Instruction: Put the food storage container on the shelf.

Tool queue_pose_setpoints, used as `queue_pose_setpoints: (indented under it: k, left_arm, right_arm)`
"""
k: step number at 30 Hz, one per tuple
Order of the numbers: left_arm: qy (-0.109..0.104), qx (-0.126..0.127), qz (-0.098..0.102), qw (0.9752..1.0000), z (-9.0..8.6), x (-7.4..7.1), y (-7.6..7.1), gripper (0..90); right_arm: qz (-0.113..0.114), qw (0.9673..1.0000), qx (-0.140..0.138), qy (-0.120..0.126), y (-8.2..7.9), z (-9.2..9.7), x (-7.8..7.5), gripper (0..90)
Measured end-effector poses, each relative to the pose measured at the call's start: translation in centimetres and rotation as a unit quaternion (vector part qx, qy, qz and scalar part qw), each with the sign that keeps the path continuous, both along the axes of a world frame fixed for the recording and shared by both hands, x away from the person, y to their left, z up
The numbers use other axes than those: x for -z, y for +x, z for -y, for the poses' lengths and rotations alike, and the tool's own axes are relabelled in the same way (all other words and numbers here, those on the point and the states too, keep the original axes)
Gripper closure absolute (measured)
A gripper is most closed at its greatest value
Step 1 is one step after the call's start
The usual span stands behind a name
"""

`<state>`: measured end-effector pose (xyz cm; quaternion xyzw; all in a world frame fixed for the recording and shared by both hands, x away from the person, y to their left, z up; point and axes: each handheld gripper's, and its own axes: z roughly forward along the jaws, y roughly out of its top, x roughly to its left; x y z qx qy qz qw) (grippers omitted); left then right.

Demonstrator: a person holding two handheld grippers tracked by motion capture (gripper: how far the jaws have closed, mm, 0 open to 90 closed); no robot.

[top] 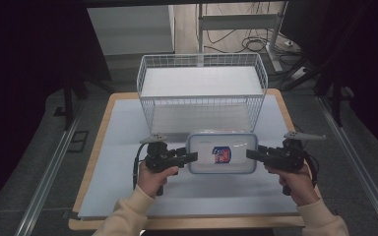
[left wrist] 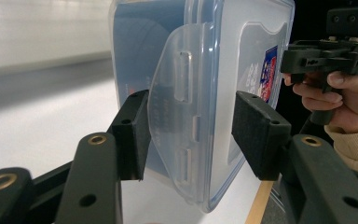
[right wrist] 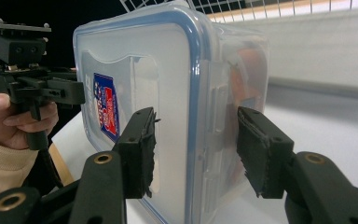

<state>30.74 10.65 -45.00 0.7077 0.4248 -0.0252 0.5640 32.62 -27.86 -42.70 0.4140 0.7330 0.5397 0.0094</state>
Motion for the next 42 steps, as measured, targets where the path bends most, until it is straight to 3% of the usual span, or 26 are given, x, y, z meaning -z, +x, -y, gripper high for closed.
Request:
queue_pose_setpoints:
  k: [26, 42]
  left_arm:
    - [0.008, -0.017, 0.052, 0.9985, -2.0, -7.0, 1.9, 47.8]
    - [0.004, -0.025, 0.065, 0.9975, -3.6, -11.1, 4.4, 47.5]
  right_arm:
    - [0.046, 0.9988, -0.01, 0.007, 2.6, -2.1, -6.5, 49.0]
    - [0.066, 0.9977, -0.013, 0.006, 5.1, -3.8, -10.7, 48.9]
